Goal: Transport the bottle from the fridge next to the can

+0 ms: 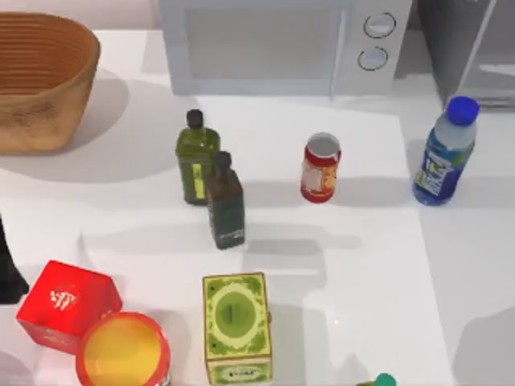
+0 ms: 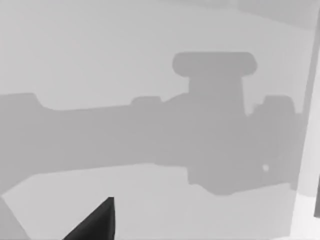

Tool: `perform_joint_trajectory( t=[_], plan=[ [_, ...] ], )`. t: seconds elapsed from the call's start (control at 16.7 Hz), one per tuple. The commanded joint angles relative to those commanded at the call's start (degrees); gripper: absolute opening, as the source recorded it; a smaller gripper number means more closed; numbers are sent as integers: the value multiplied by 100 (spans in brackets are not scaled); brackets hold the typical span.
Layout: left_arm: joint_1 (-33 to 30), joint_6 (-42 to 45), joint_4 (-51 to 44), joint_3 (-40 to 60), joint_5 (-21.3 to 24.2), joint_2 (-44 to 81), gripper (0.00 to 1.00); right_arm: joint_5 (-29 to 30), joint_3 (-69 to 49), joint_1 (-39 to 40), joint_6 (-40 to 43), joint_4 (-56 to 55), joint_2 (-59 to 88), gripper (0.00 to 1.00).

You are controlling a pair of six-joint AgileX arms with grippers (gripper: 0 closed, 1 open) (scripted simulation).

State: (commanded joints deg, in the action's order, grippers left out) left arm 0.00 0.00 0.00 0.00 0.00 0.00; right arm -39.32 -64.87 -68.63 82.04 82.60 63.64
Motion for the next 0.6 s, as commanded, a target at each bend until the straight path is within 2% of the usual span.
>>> perform_joint_trajectory(
  t=[0.18,0.3,0.42,0.6],
  plan=[
    [0,0,0,0,0,0,100,-609,-483,-1574,1651,103,1779,100],
    [0,0,0,0,0,0,100,-935,-742,-2380,2465,160,2689,100],
    [0,0,0,0,0,0,100,-1194,-946,-2959,3050,210,3371,100],
    [0,0,0,0,0,0,100,-1438,-1140,-3435,3510,277,3967,100]
  ],
)
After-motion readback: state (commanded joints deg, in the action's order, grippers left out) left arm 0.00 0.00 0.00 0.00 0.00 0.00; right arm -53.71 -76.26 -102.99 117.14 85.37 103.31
